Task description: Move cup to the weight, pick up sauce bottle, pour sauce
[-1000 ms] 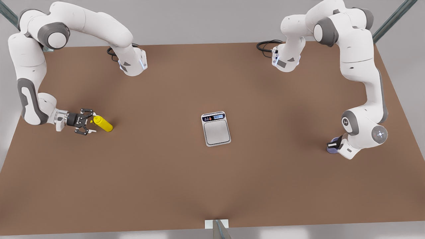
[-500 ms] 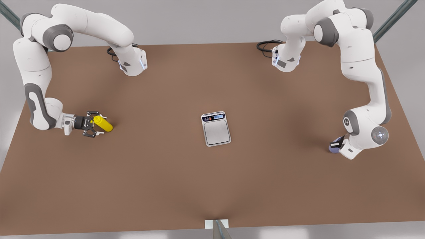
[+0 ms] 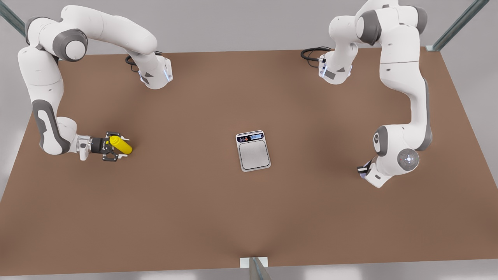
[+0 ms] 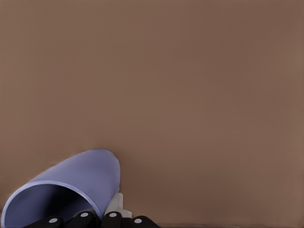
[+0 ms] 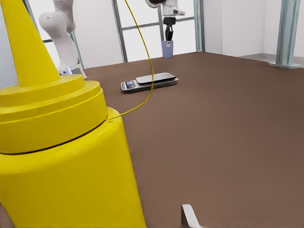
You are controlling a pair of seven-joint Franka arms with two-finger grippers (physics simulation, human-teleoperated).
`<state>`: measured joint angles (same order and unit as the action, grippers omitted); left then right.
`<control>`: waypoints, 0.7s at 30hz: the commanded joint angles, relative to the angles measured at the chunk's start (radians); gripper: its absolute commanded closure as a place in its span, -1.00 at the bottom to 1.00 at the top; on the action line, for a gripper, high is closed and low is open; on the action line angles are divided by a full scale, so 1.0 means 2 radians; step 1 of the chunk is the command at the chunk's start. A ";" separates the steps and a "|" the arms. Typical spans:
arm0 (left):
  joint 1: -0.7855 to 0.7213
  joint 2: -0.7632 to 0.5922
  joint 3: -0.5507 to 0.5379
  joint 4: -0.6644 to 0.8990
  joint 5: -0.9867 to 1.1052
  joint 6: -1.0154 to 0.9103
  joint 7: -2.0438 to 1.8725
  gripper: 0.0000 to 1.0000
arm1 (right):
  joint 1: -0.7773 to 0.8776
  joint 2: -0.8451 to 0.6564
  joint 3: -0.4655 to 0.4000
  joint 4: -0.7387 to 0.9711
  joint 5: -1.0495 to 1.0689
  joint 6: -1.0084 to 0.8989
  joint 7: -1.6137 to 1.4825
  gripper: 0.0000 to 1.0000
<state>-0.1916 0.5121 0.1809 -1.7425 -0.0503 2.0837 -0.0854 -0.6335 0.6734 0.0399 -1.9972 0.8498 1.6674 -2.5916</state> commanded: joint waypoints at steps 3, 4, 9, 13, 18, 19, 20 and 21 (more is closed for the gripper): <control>-0.022 -0.004 0.000 0.000 -0.063 0.001 -0.030 0.57 | 0.000 0.000 0.000 0.001 -0.001 -0.001 0.000 -0.41; -0.028 -0.004 -0.001 0.000 -0.065 0.000 -0.044 0.57 | 0.000 0.000 0.000 0.000 0.000 -0.001 0.000 -0.39; -0.089 -0.018 0.000 -0.021 -0.092 0.013 -0.120 0.57 | 0.000 0.000 0.000 0.000 -0.001 -0.001 0.001 -0.24; -0.143 -0.017 0.000 -0.021 -0.092 0.020 -0.198 0.57 | 0.000 0.000 0.000 0.001 0.000 -0.002 0.002 -0.22; -0.182 -0.015 0.000 -0.018 -0.094 0.026 -0.258 0.57 | -0.001 -0.001 0.000 0.001 0.000 -0.003 0.004 -0.21; -0.195 -0.015 0.000 -0.015 -0.094 0.026 -0.279 0.57 | -0.001 -0.002 0.000 0.001 0.000 -0.005 0.004 -0.21; -0.210 -0.015 0.000 -0.014 -0.095 0.026 -0.300 0.57 | -0.001 -0.002 0.000 0.001 0.000 -0.004 0.005 -0.20; -0.220 -0.014 0.000 -0.010 -0.095 0.026 -0.317 0.57 | -0.001 -0.002 0.000 0.001 0.000 -0.004 0.005 -0.19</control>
<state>-0.6474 0.4859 0.1788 -1.7571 -0.1528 2.1335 -0.7481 -0.6351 0.6704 0.0399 -1.9943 0.8497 1.6598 -2.5803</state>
